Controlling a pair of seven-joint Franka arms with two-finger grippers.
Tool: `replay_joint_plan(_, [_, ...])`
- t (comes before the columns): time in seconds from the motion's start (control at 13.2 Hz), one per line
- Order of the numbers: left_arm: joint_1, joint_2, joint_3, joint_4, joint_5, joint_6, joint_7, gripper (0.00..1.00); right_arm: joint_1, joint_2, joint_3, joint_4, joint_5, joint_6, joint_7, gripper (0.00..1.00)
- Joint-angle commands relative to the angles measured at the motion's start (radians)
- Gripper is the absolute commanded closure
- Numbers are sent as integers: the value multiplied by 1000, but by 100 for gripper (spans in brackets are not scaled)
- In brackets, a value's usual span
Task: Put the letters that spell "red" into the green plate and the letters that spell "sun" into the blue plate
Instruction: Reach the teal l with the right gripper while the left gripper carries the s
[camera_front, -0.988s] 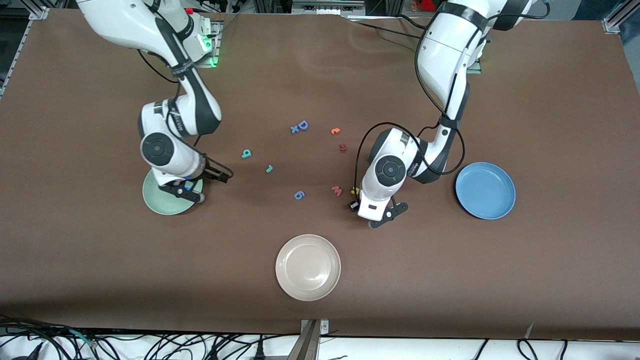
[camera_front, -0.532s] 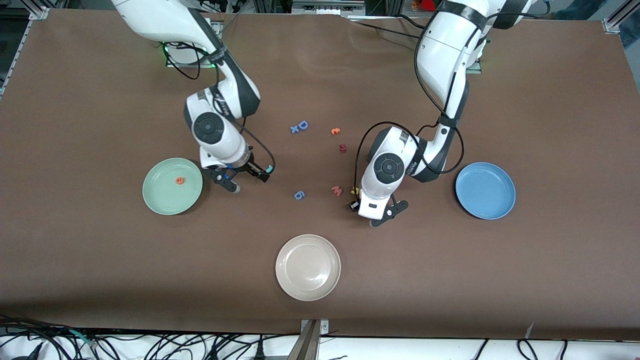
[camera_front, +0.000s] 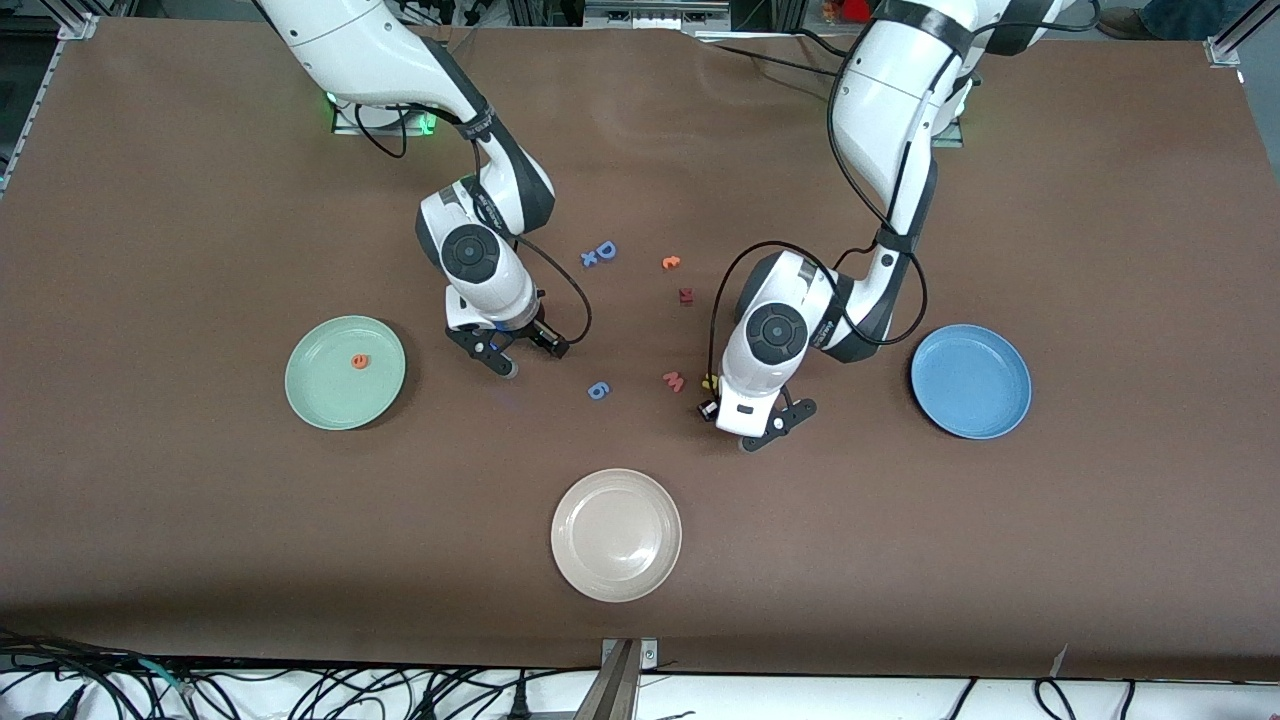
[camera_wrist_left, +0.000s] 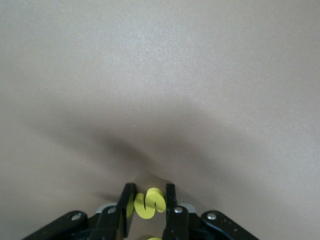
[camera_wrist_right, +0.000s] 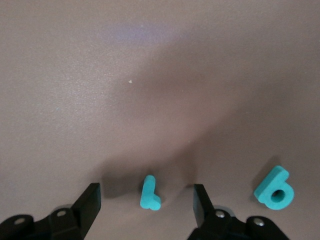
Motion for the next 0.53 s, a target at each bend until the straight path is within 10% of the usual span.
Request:
replay_joint_plan(0.0, [-2,25,-13,1,-2,31,-2,78,7,4,-5,1,10,3,6,33])
replay_joint_plan(0.23, [19,15,42,76,-2,-111,102,78,7,5,-5,2,8,2,-6,81])
replay_joint_plan(0.46, [93,13,45,150,-1,-237,207,78,4,7,-5,4,8,2,-11,100])
